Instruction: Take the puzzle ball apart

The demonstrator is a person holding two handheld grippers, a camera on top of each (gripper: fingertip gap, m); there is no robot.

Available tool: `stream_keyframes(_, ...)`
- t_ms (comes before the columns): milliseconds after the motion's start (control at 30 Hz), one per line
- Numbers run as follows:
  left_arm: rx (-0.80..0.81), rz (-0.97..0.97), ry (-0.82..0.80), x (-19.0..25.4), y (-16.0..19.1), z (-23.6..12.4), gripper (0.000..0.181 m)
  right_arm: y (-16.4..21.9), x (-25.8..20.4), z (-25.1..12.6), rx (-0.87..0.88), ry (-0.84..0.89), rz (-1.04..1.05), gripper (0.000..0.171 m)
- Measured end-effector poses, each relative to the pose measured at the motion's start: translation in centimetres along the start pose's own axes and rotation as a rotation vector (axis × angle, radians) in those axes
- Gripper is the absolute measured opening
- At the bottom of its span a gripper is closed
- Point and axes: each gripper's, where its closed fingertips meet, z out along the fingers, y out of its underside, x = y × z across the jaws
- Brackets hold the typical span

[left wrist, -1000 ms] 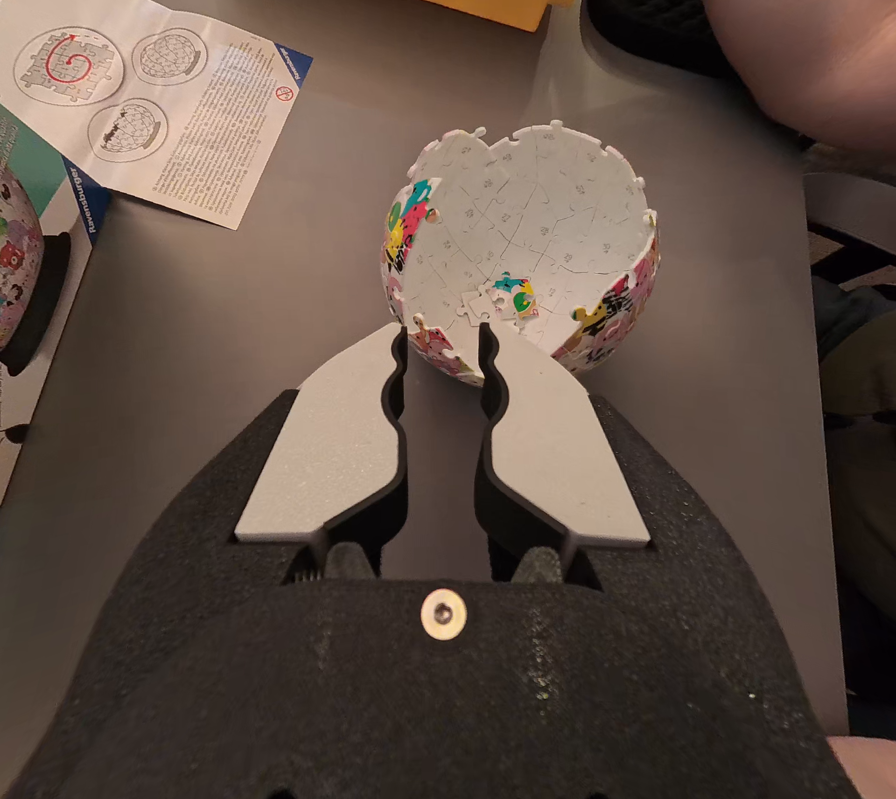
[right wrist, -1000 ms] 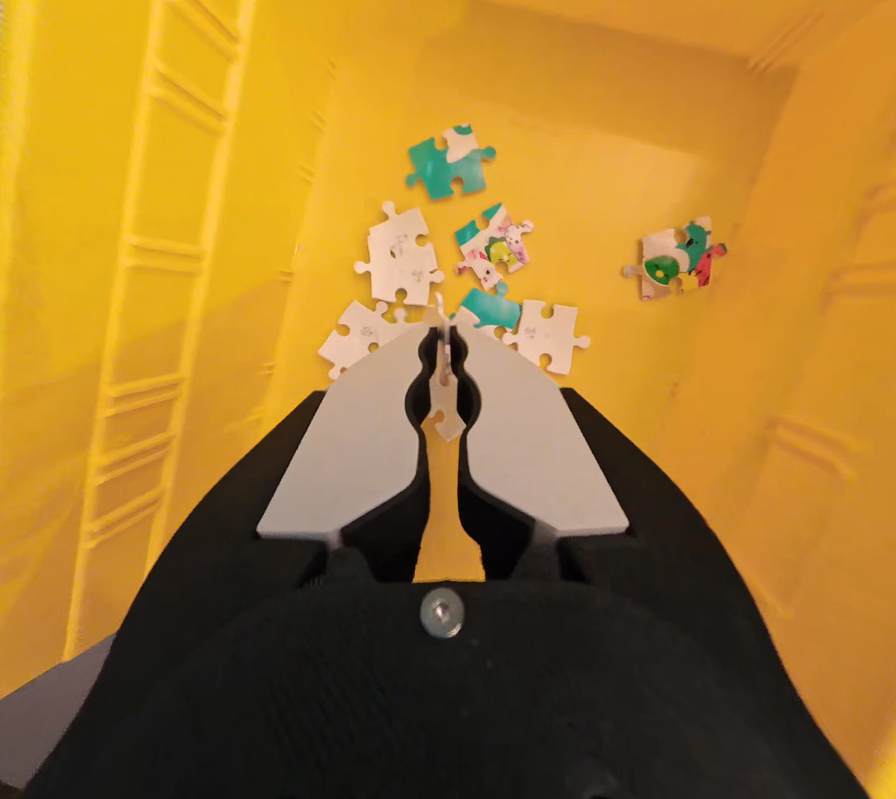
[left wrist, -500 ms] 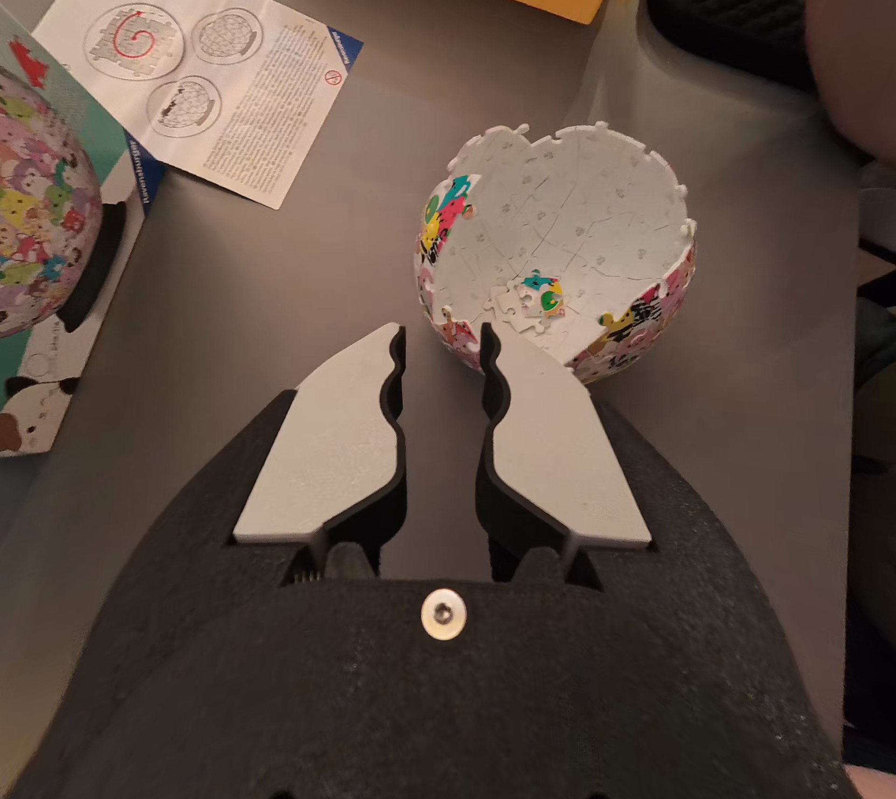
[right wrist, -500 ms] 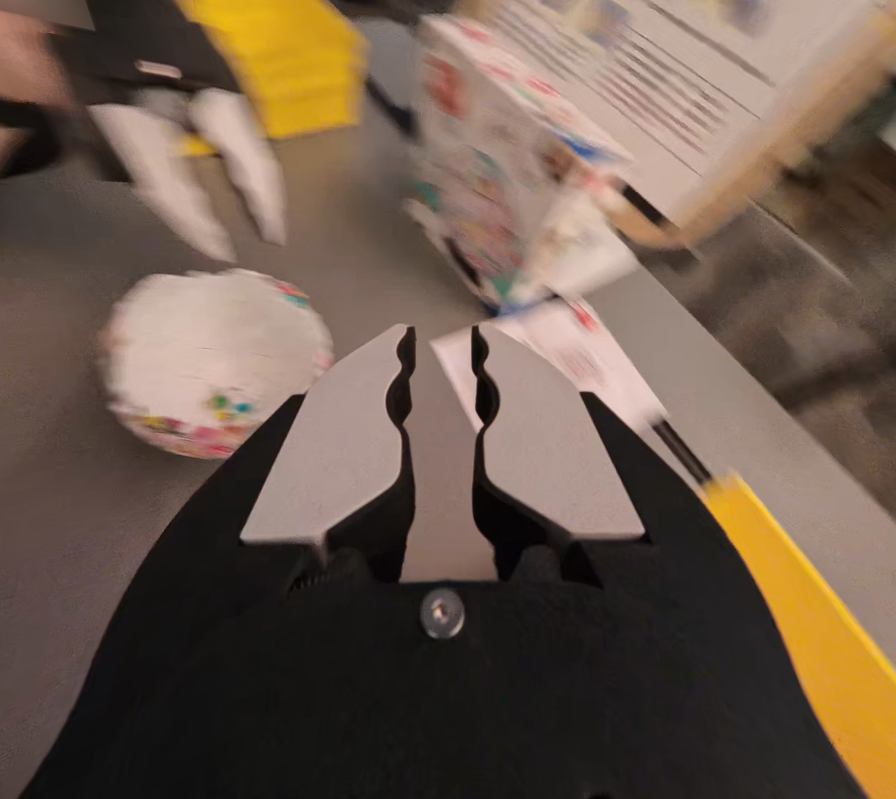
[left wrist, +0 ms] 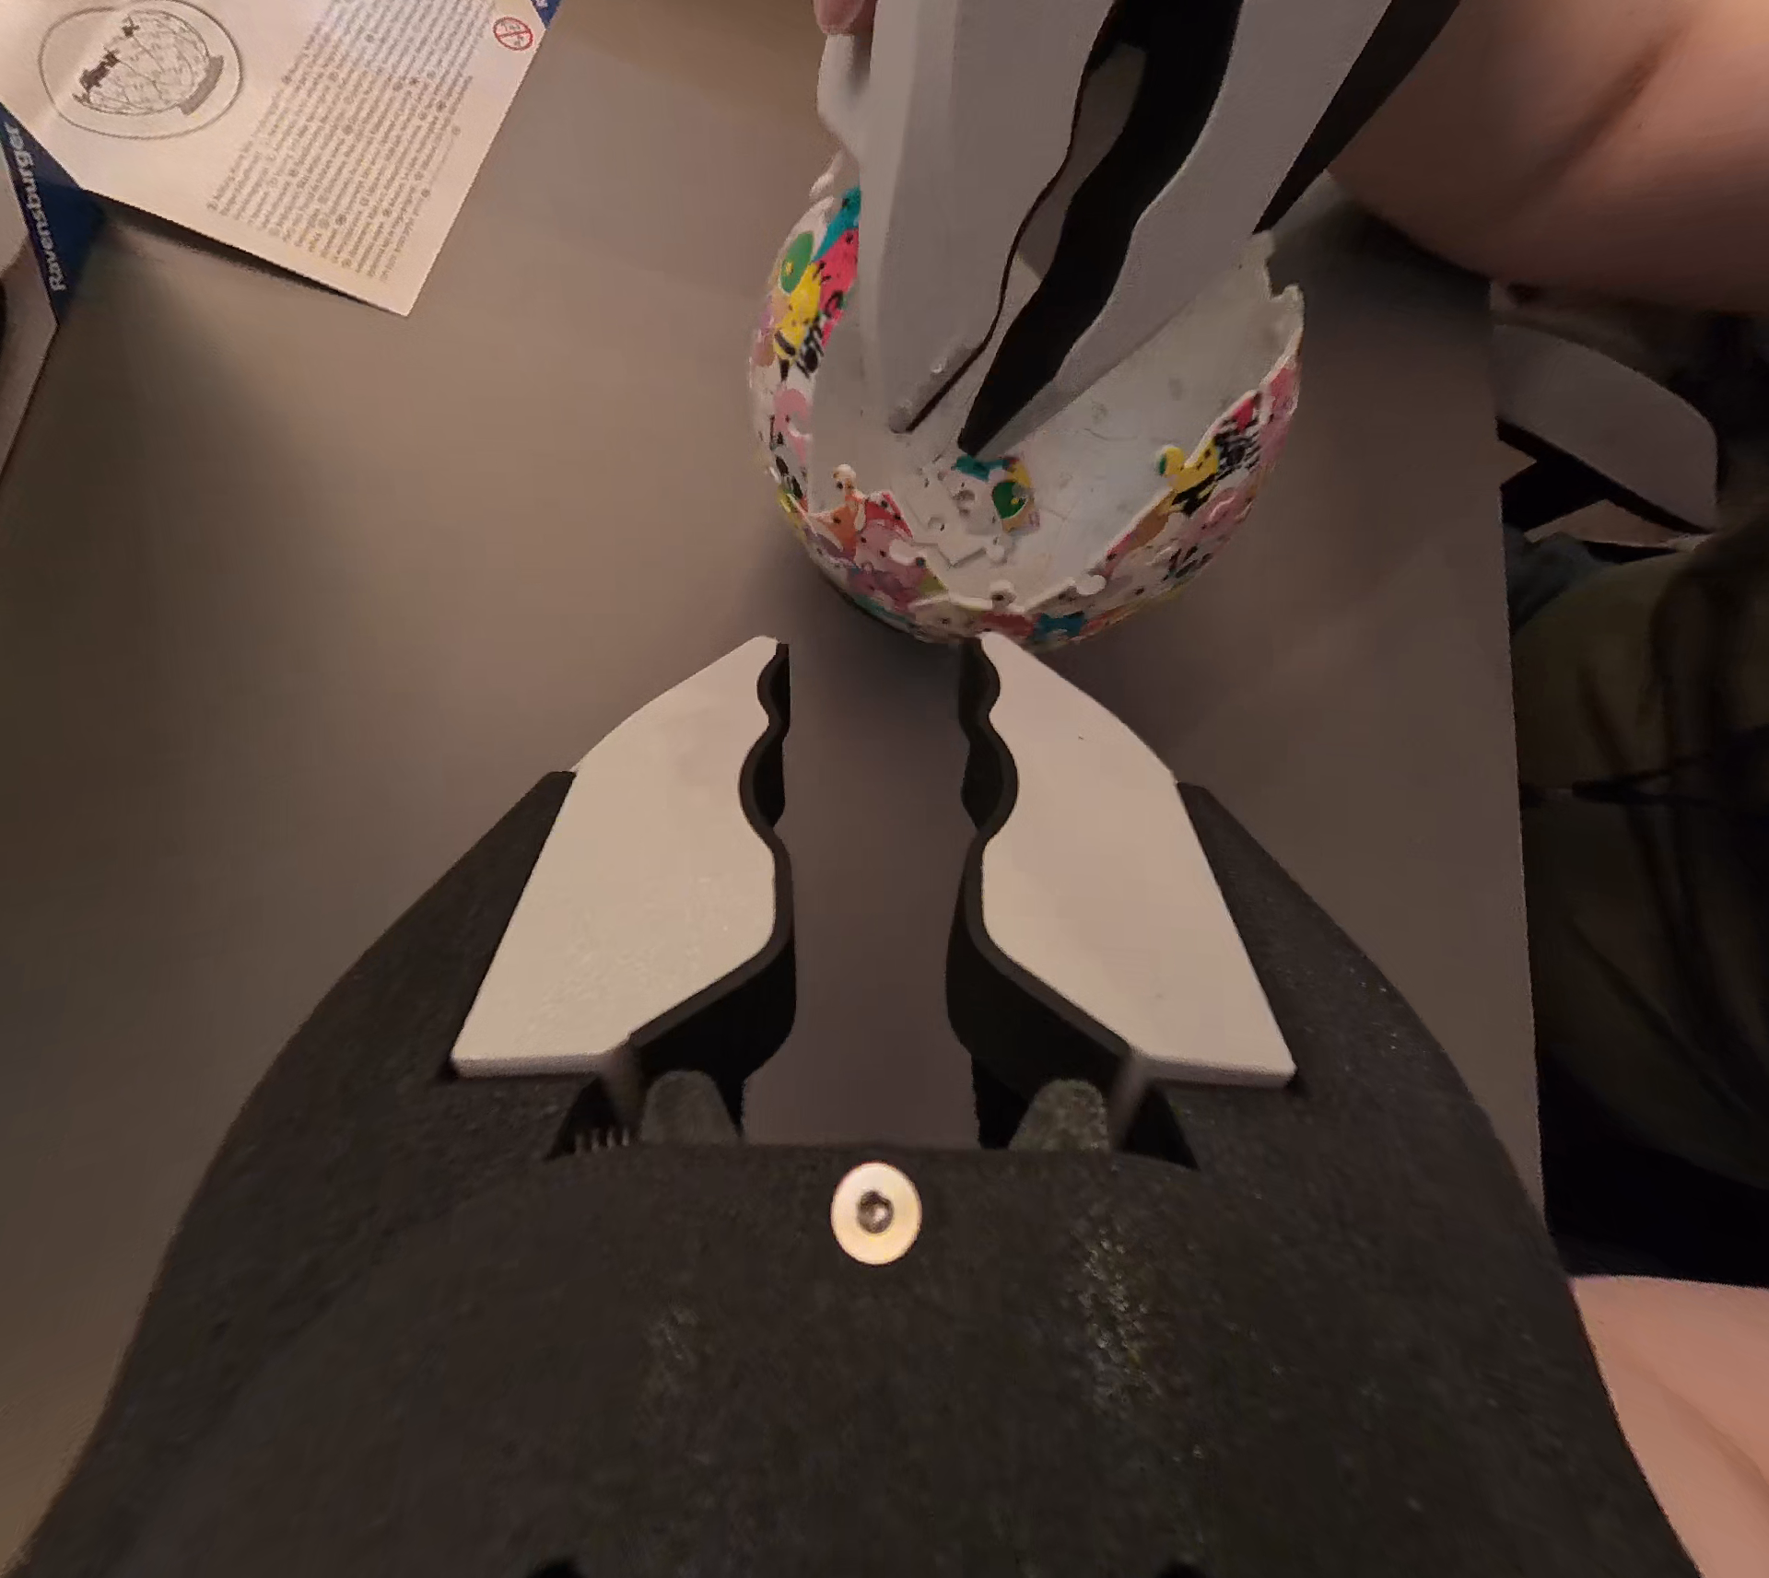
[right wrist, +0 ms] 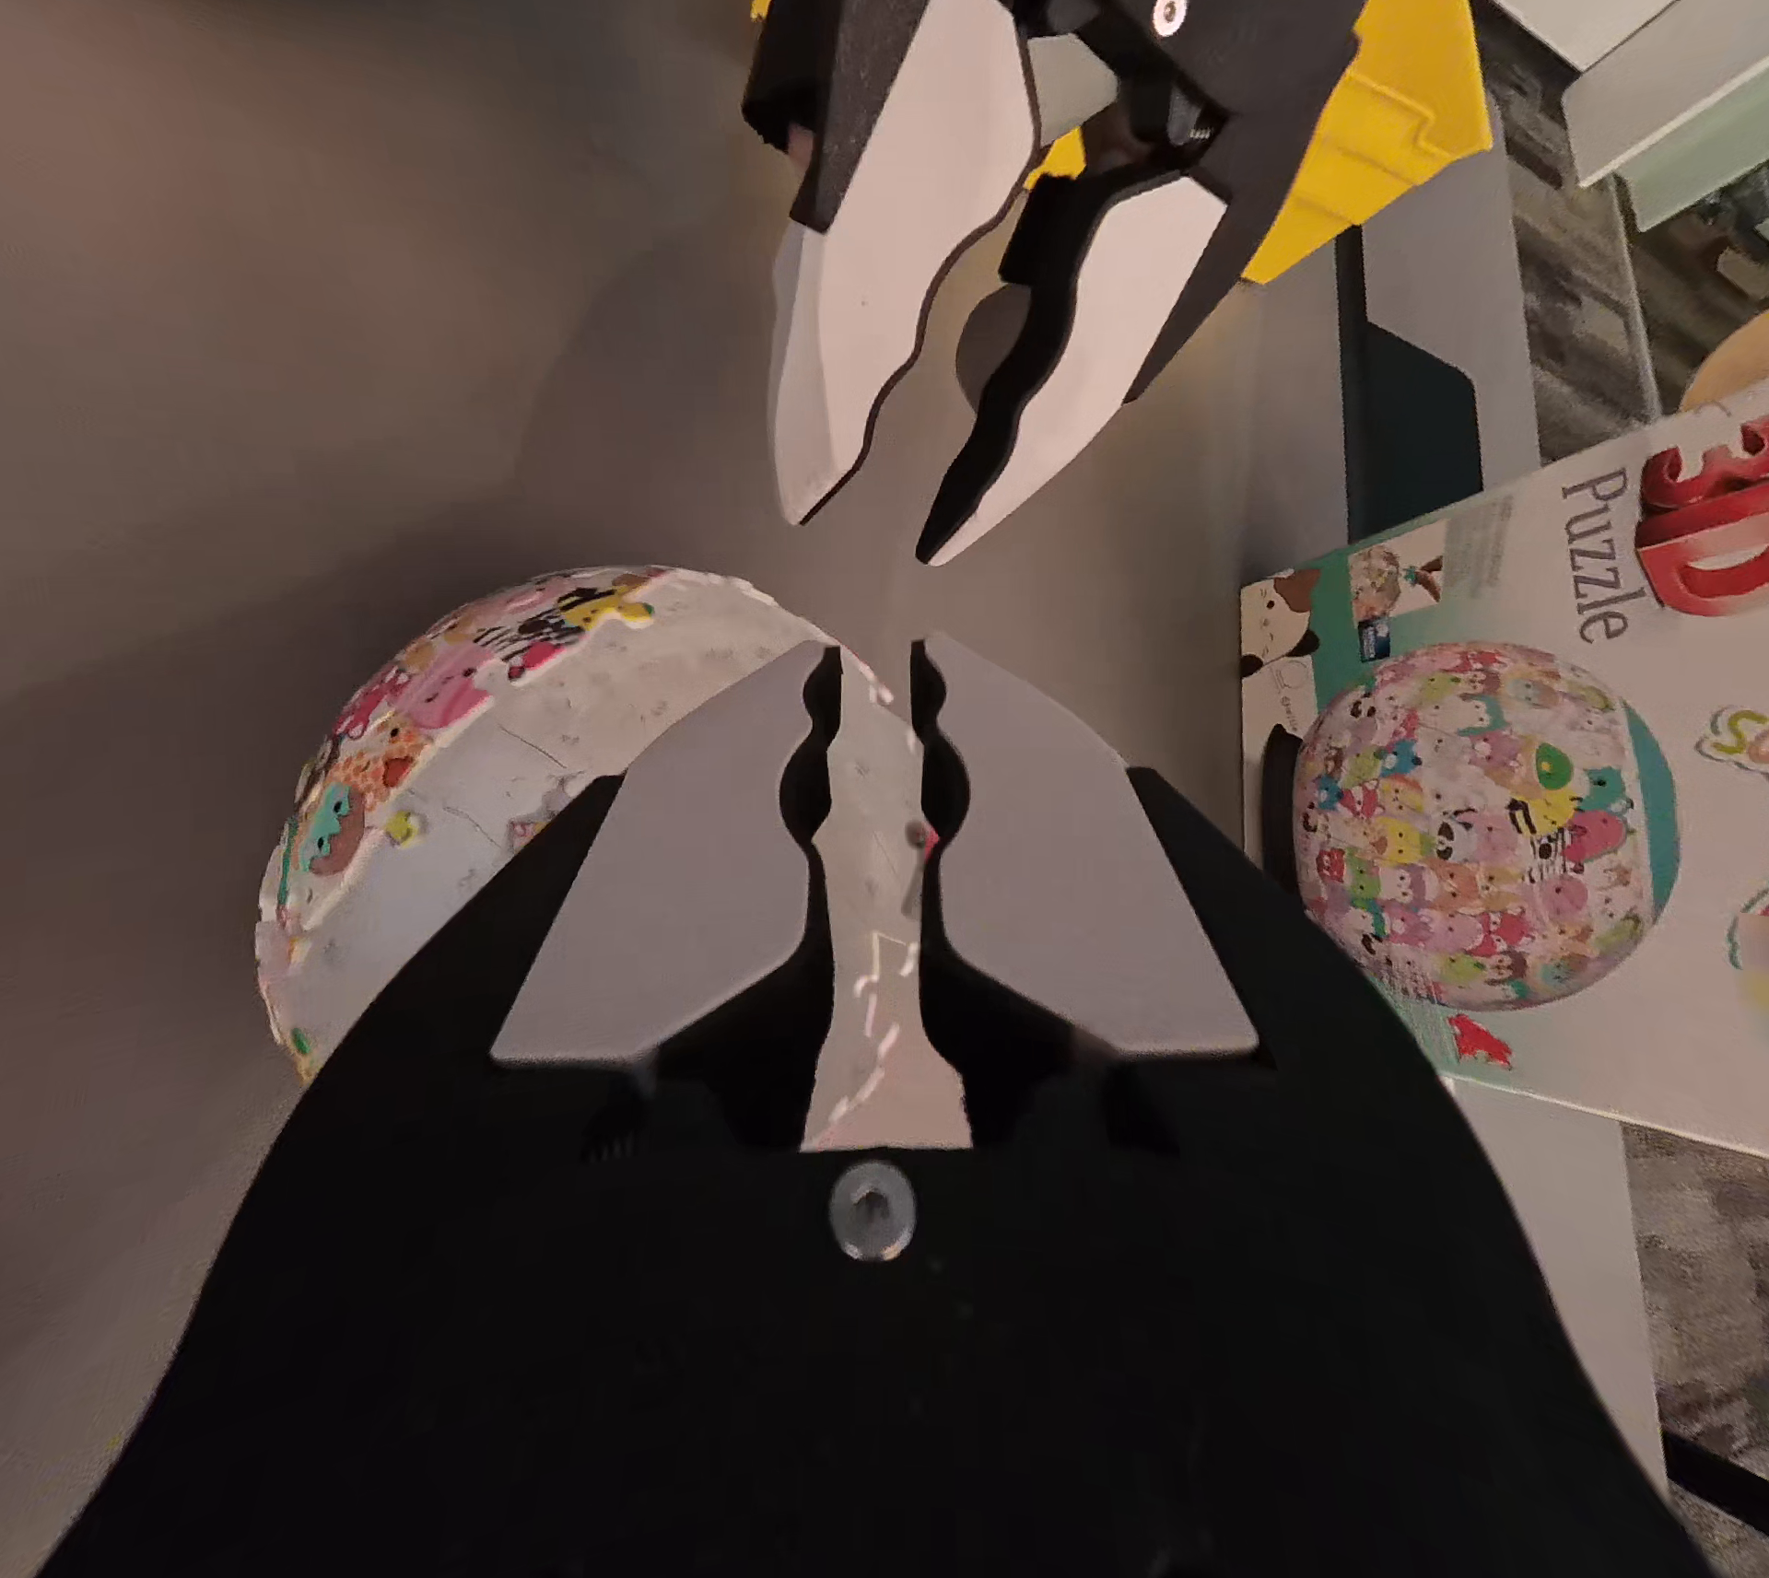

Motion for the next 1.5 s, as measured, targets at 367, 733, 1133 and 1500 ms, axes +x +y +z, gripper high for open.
stream_keyframes(367,0.244,0.022,-0.041,-0.7,-5.3,1.3,0.037,3.1,1.8,-4.7,-0.045,0.122,0.095,0.024)
stream_keyframes(733,0.173,0.072,-0.041,0.4,-5.1,2.7,0.035,3.4,1.0,-2.5,-0.070,0.122,0.101,0.016)
stream_keyframes(1133,0.146,0.112,-0.065,0.2,-4.8,3.2,0.035,3.7,1.8,-1.9,-0.104,0.166,0.136,0.005)
stream_keyframes(1500,0.131,0.126,-0.088,0.1,-4.7,3.3,0.036,3.7,1.7,-1.8,-0.087,0.144,0.182,0.005)
